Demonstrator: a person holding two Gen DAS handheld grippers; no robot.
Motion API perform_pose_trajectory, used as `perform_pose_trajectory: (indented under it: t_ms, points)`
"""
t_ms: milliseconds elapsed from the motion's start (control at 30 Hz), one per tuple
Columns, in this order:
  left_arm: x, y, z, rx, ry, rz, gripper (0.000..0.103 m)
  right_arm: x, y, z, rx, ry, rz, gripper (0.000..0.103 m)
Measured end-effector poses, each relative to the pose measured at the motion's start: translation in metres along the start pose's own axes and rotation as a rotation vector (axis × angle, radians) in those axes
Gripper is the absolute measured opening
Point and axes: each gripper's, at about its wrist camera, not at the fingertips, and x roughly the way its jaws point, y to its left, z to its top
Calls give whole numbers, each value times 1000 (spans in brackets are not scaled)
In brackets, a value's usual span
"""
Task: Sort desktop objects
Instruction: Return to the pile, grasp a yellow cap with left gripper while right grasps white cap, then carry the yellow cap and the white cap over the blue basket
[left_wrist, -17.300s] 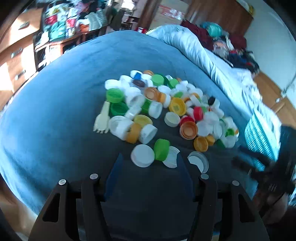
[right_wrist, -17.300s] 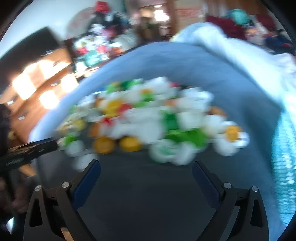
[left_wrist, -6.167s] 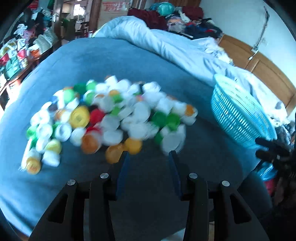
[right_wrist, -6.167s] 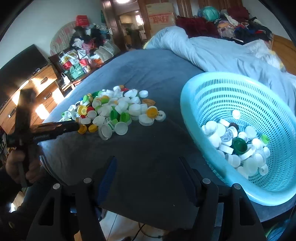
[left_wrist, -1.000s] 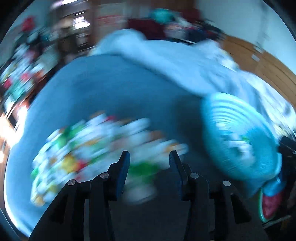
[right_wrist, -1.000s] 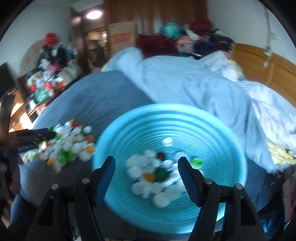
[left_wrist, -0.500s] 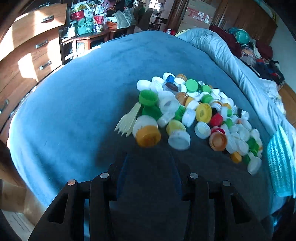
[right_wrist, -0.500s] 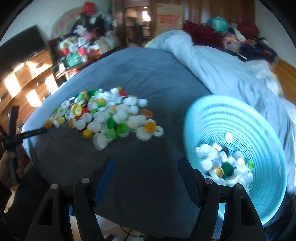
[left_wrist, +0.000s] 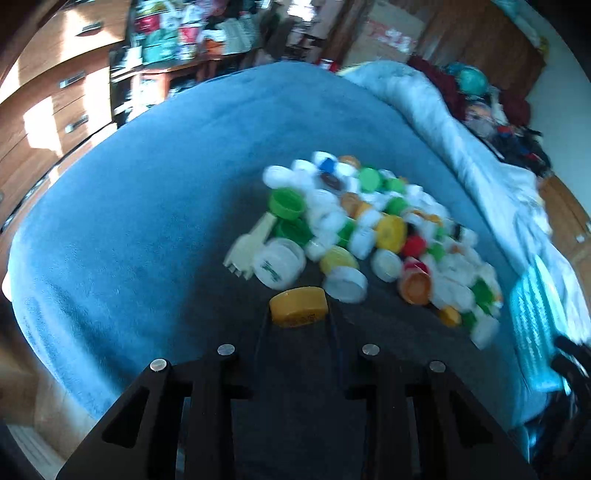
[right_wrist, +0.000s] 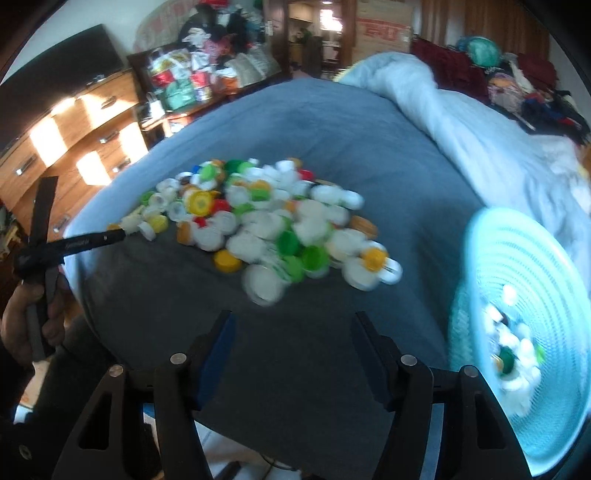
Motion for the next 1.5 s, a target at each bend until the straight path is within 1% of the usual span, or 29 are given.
perform_pose_trajectory:
  t_ms: [33,67,133,167,267,300,333,400,500,600,667,700,733,800,900,933,1000,1067,1133,1233,1400,1500]
  points:
    - [-4,1,-3,18,-5,0,25,7,9,4,-19,3,20,69]
    - [-7,4,-4,12,-10,-4,25,14,19,9,-35,1,53,69]
    - [-14,17,-6,-35,-19,-13,25,29,39,19,-67,-1,140,69]
    - [-16,21,-5,-54,-20,-16,25,39,55,25,-105,-5,182,69]
    - [-19,33,-1,-93,-25,-24,25,67,95,40,-200,-6,264,69]
    - [-19,35,-1,-98,-25,-24,25,78,106,46,-226,-5,275,66]
    - [-17,39,0,-111,-19,-32,25,89,116,52,-244,-1,288,58]
    - [-16,41,0,-122,-17,-38,25,111,133,63,-269,12,305,51]
    - [-14,40,1,-114,-8,-53,25,136,152,75,-313,22,312,51]
    - [-12,40,2,-110,-4,-56,25,155,166,79,-359,43,302,51]
    - [-11,42,3,-107,-2,-49,25,164,172,79,-373,56,292,42]
    - [-10,43,3,-110,0,-47,25,169,174,79,-379,65,281,29]
    - [-9,45,3,-114,3,-49,25,173,174,77,-376,73,274,22]
    - [-10,45,3,-113,4,-40,25,176,173,76,-358,85,275,13]
    - [-11,40,5,-109,1,-24,25,162,164,74,-318,62,260,13]
    - [-13,35,7,-93,-2,-4,25,154,160,75,-301,50,252,13]
    - [-16,25,10,-72,-14,13,25,131,150,76,-260,21,227,13]
    - [-17,5,15,-22,-13,81,25,105,135,78,-217,-15,197,13]
    - [-18,-12,19,11,-24,95,25,77,118,81,-174,-51,163,13]
    - [-25,-44,24,77,-47,119,25,45,97,86,-138,-92,121,13]
    - [-36,-89,31,144,-87,104,25,-6,61,81,-87,-155,59,13]
    - [-41,-116,35,192,-102,92,25,-28,42,78,-67,-184,25,13]
